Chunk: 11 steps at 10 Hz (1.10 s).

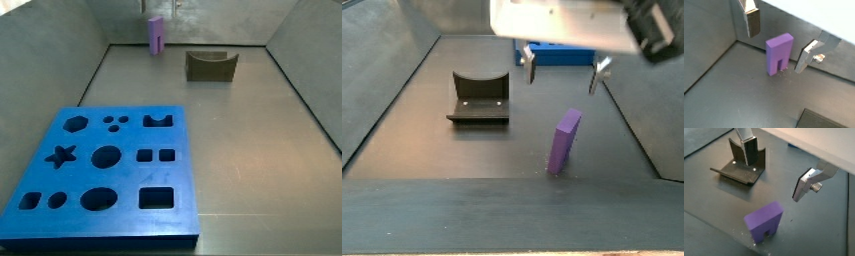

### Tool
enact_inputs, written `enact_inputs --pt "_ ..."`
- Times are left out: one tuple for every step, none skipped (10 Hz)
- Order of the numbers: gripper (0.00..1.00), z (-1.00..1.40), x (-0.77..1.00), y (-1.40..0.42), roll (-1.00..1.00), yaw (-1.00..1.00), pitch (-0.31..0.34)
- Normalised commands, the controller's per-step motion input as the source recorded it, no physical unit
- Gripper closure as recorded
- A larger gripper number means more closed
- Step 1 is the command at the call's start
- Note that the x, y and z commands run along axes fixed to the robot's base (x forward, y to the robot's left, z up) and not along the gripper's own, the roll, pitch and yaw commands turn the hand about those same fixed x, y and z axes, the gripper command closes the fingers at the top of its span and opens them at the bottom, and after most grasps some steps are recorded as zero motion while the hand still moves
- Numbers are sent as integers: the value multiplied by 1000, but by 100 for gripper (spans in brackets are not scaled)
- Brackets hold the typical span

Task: Pick up the double-square object. Move to above the board. Insert the double-square object.
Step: Pick up the double-square object.

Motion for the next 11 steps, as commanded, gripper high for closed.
enact_inputs --pt "0 -414 0 469 -363 -351 -174" --pt "0 -414 0 500 -331 -320 -160" --pt "0 -360 -71 523 -280 -289 -166" --pt "0 -309 -40 511 -326 -289 -151" --pt "0 -260 140 434 -469 -346 -117" --pt "0 -263 137 414 -457 -371 -109" --pt "0 -254 29 266 -340 -294 -134" --pt "0 -360 0 6 -186 -117 -294" --pt "0 -294 -37 0 -46 0 -294" --pt "0 -149 -97 -9 0 9 -200" --pt "0 -80 -106 -23 20 29 -149"
